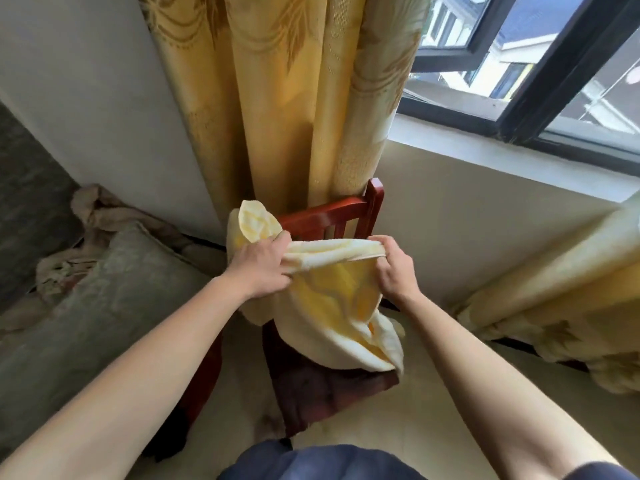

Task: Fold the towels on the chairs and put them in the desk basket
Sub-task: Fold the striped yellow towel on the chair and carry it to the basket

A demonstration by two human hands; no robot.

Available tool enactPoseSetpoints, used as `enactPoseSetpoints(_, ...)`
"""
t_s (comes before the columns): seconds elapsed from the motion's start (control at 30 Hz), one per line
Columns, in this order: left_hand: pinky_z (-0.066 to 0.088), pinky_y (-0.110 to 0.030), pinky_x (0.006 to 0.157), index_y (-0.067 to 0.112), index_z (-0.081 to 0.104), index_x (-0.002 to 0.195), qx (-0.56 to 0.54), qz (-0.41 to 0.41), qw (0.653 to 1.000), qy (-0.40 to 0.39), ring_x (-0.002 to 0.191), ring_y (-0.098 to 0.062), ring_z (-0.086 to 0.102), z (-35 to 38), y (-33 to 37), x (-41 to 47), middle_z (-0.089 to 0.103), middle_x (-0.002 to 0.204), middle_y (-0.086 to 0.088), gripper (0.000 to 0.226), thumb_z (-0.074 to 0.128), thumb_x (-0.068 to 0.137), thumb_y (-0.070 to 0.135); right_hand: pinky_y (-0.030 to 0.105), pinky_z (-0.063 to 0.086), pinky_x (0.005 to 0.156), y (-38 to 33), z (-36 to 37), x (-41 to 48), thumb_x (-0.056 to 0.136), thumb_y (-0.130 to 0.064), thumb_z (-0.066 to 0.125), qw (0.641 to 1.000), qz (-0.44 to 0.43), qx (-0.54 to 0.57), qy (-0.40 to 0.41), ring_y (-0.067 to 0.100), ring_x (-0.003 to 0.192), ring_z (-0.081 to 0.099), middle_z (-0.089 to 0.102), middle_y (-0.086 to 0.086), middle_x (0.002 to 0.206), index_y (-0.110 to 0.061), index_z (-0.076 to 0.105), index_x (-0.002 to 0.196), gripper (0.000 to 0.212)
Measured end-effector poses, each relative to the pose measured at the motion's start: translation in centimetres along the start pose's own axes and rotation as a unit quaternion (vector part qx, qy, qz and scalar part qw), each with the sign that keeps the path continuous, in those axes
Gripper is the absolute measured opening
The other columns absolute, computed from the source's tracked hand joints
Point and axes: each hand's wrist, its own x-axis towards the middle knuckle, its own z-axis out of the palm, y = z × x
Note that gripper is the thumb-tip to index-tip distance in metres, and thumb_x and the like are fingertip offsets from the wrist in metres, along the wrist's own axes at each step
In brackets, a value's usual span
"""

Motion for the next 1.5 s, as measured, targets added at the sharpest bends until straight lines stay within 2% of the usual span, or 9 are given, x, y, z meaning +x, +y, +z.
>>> enactPoseSetpoints(0.23, 0.048, -0.038, 0.074, 0.023, 0.057, 0.115, -0.036, -0.030, 0.998, 0.041, 0.097, -0.035, 0.062, 2.5, -0.9, 4.9, 0.068, 0.105, -0.008, 0.026, 0.057, 0.089, 0.022, 0.039, 0.053, 0.081, 2.1, -4.9, 0.4, 0.082, -0.057, 0.037, 0.938, 0.084, -0.288, -0.173, 0.026, 0.094, 0.062, 0.070, -0.001, 0.093, -0.025, 0.069, 0.090, 0.047)
enactPoseSetpoints(0.43, 0.051, -0.041, 0.090, 0.027, 0.068, 0.115, -0.190, 0.038, 0.980, 0.032, 0.104, -0.031, 0.063, 4.9, 2.8, 7.9, 0.070, 0.112, -0.005, 0.032, 0.053, 0.089, 0.014, 0.028, 0.046, 0.094, 4.2, -4.0, 1.4, 0.087, -0.012, 0.043, 0.978, 0.068, -0.165, -0.107, 0.021, 0.116, 0.060, 0.070, -0.004, 0.123, -0.028, 0.067, 0.123, 0.046)
enactPoseSetpoints(0.53, 0.042, -0.039, 0.106, 0.024, 0.060, 0.130, -0.232, 0.022, 0.973, 0.009, 0.124, -0.028, 0.053, 6.9, 4.4, 9.0, 0.058, 0.134, -0.007, 0.043, 0.053, 0.091, 0.007, 0.026, 0.042, 0.081, 5.6, -3.9, 3.4, 0.087, -0.006, 0.042, 0.977, 0.072, -0.140, -0.141, 0.021, 0.104, 0.061, 0.071, -0.005, 0.109, -0.029, 0.068, 0.110, 0.042)
enactPoseSetpoints(0.67, 0.025, -0.036, 0.119, 0.028, 0.040, 0.147, -0.255, -0.101, 0.962, 0.005, 0.145, -0.019, 0.025, 11.6, 5.1, 9.4, 0.014, 0.163, -0.006, 0.062, 0.059, 0.092, 0.008, 0.034, 0.045, 0.077, 9.1, -2.9, 7.4, 0.096, -0.034, 0.048, 0.956, 0.064, -0.172, -0.229, 0.027, 0.090, 0.059, 0.064, -0.003, 0.084, -0.025, 0.056, 0.080, 0.020)
enactPoseSetpoints(0.77, 0.048, -0.041, 0.093, 0.013, 0.057, 0.119, -0.215, -0.232, 0.932, 0.174, 0.113, -0.027, 0.054, 15.8, 6.8, 7.1, 0.043, 0.131, -0.010, 0.035, 0.064, 0.085, 0.007, 0.041, 0.050, 0.086, 12.3, -1.6, 9.6, 0.095, -0.055, 0.042, 0.937, 0.053, -0.225, -0.263, 0.034, 0.099, 0.061, 0.069, 0.007, 0.102, -0.021, 0.064, 0.091, 0.040)
enactPoseSetpoints(0.9, 0.030, -0.026, 0.065, 0.008, 0.050, 0.087, -0.310, -0.469, 0.805, 0.189, 0.076, -0.023, 0.048, 23.8, 8.3, 4.1, 0.049, 0.079, -0.003, 0.009, 0.059, 0.087, 0.007, 0.040, 0.044, 0.081, 17.4, 1.9, 12.3, 0.100, -0.048, 0.033, 0.922, 0.083, -0.241, -0.292, 0.040, 0.100, 0.059, 0.066, 0.020, 0.106, -0.010, 0.062, 0.082, 0.051)
enactPoseSetpoints(1.07, 0.043, -0.028, 0.055, 0.008, 0.053, 0.121, -0.531, -0.679, 0.487, 0.142, 0.071, -0.019, 0.056, 34.9, 7.8, 2.0, 0.057, 0.082, -0.006, 0.030, 0.057, 0.091, 0.013, 0.043, 0.044, 0.095, 20.4, 7.6, 13.9, 0.104, -0.041, 0.026, 0.933, 0.115, -0.206, -0.270, 0.043, 0.116, 0.056, 0.061, 0.025, 0.125, 0.001, 0.060, 0.118, 0.056)
enactPoseSetpoints(1.37, 0.051, -0.038, 0.093, 0.019, 0.029, 0.153, -0.638, -0.632, 0.425, 0.109, 0.125, -0.021, 0.048, 45.8, 3.0, 6.7, 0.043, 0.148, -0.008, 0.063, 0.059, 0.097, 0.019, 0.034, 0.038, 0.088, 27.2, 14.2, 12.3, 0.093, -0.008, 0.037, 0.967, 0.023, -0.163, -0.193, 0.029, 0.119, 0.053, 0.060, 0.007, 0.129, -0.026, 0.055, 0.126, 0.041)
enactPoseSetpoints(1.5, 0.044, -0.044, 0.106, 0.020, 0.035, 0.150, -0.708, -0.580, 0.362, 0.178, 0.122, -0.019, 0.056, 48.0, 0.9, 8.8, 0.054, 0.139, -0.003, 0.069, 0.068, 0.090, 0.018, 0.031, 0.036, 0.082, 29.7, 16.1, 11.6, 0.098, -0.017, 0.036, 0.962, 0.044, -0.184, -0.194, 0.030, 0.116, 0.055, 0.061, 0.010, 0.127, -0.020, 0.053, 0.127, 0.033)
